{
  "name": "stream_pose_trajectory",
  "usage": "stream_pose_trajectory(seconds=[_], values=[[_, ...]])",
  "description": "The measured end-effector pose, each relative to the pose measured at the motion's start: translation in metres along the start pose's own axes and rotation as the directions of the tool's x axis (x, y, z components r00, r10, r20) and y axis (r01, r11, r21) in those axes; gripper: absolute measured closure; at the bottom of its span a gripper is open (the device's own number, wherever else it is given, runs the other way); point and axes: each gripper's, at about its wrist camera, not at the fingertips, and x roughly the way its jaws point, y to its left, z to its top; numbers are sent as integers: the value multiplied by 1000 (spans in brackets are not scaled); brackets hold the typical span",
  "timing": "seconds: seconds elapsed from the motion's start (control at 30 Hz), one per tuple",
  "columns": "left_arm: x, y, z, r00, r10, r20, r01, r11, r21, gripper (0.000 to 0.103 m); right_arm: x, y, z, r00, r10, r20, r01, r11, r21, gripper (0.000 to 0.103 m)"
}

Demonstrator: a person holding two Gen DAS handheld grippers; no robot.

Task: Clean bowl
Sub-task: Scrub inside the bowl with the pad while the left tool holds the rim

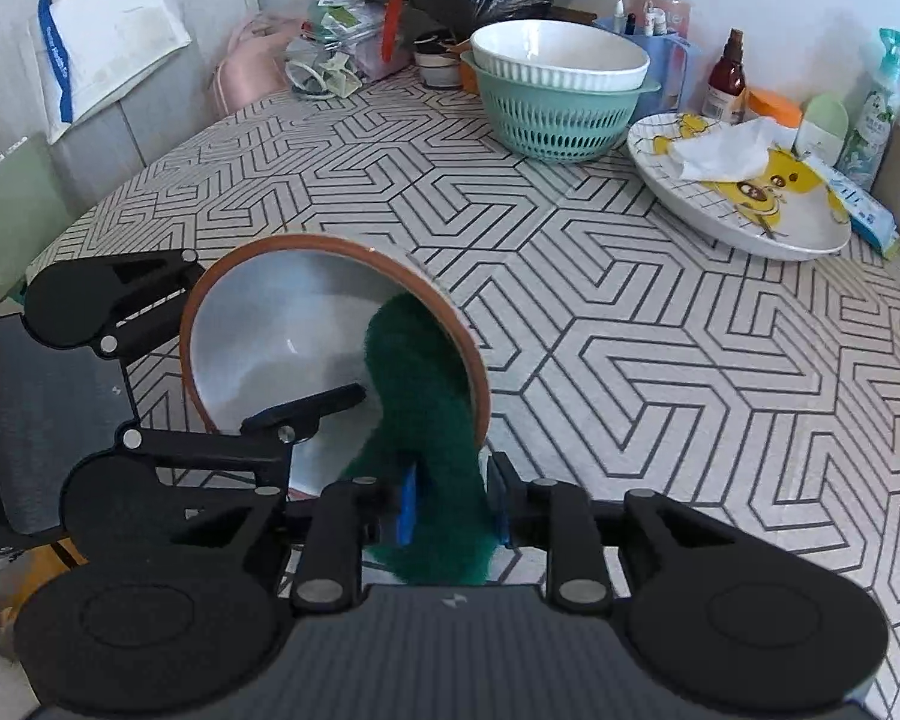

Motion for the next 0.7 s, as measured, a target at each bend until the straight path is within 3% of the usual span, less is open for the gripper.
stream_pose_trajectory(seconds=[0.53,0.7], values=[[-1,1,-2,1000,-16,2,16,1000,3,60,-25,15,19,989,-88,117,97,993,-68,77],[-2,-1,-3,1000,-13,6,13,1000,12,60,-14,12,17,990,-87,109,93,994,-58,77]])
